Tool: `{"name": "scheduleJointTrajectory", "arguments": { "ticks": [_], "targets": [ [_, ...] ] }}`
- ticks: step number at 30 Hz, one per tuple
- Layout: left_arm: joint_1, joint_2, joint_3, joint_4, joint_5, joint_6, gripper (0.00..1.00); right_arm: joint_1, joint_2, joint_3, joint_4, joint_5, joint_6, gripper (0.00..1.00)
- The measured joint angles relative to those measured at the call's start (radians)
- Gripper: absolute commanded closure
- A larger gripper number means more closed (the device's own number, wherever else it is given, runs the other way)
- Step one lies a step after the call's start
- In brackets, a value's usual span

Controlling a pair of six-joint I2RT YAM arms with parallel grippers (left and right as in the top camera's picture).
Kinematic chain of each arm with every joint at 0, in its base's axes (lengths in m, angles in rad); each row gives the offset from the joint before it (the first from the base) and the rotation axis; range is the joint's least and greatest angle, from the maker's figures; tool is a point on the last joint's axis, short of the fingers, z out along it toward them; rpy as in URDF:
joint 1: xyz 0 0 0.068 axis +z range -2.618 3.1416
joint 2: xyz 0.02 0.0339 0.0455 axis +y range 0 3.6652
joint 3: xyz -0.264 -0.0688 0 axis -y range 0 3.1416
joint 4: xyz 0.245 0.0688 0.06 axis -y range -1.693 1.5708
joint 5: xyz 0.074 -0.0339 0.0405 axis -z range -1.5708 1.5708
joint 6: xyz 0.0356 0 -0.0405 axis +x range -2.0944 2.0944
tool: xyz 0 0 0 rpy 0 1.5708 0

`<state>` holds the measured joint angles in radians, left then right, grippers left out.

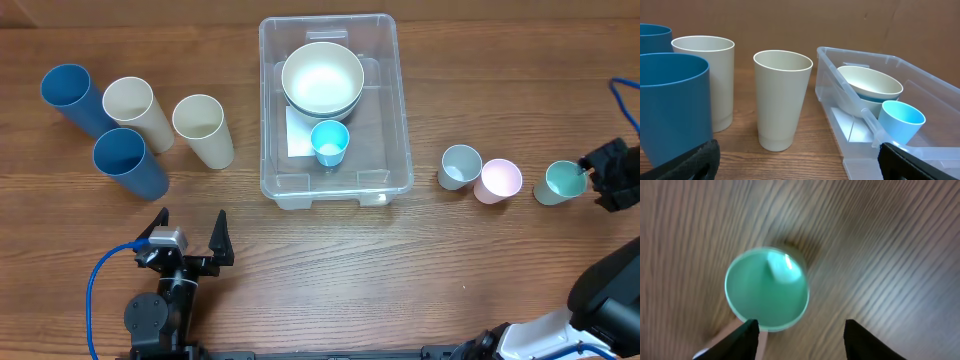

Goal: Pack container
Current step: 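Release the light blue cup and withdraw the right gripper, then move the right gripper to the mint cup and grasp it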

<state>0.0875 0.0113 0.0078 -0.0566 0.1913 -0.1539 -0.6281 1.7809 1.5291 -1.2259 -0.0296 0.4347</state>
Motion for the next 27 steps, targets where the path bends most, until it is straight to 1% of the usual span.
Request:
{"name": "scheduleJointTrajectory", "arguments": {
  "ticks": [5,9,12,14,16,18,21,22,27],
  "targets": [
    [0.0,0.0,0.0,0.0,0.0,0.0,0.0,-0.006,0.0,-0.053,0.097,-0.014,0.041,0.45],
    [0.0,0.0,0.0,0.0,0.0,0.0,0.0,-0.006,0.0,-0.1,0.156,-0.016,0.057,0.56],
    [0.0,0.0,0.0,0.0,0.0,0.0,0.0,-0.006,0.001,-0.154,0.191,-0.016,0.062,0.56],
    [0.0,0.0,0.0,0.0,0.0,0.0,0.0,-0.006,0.001,-0.183,0.217,-0.016,0.062,0.65],
    [0.0,0.0,0.0,0.0,0.0,0.0,0.0,-0.006,0.002,-0.202,0.225,-0.016,0.067,0.78],
    [0.0,0.0,0.0,0.0,0.0,0.0,0.0,-0.006,0.003,-0.211,0.232,-0.017,0.066,0.82],
    [0.0,0.0,0.0,0.0,0.0,0.0,0.0,-0.006,0.003,-0.211,0.232,-0.017,0.065,0.95],
    [0.0,0.0,0.0,0.0,0.0,0.0,0.0,-0.006,0.003,-0.211,0.232,-0.017,0.065,0.96],
    [0.0,0.0,0.0,0.0,0.0,0.0,0.0,-0.006,0.003,-0.211,0.238,-0.016,0.063,0.96]
  ]
}}
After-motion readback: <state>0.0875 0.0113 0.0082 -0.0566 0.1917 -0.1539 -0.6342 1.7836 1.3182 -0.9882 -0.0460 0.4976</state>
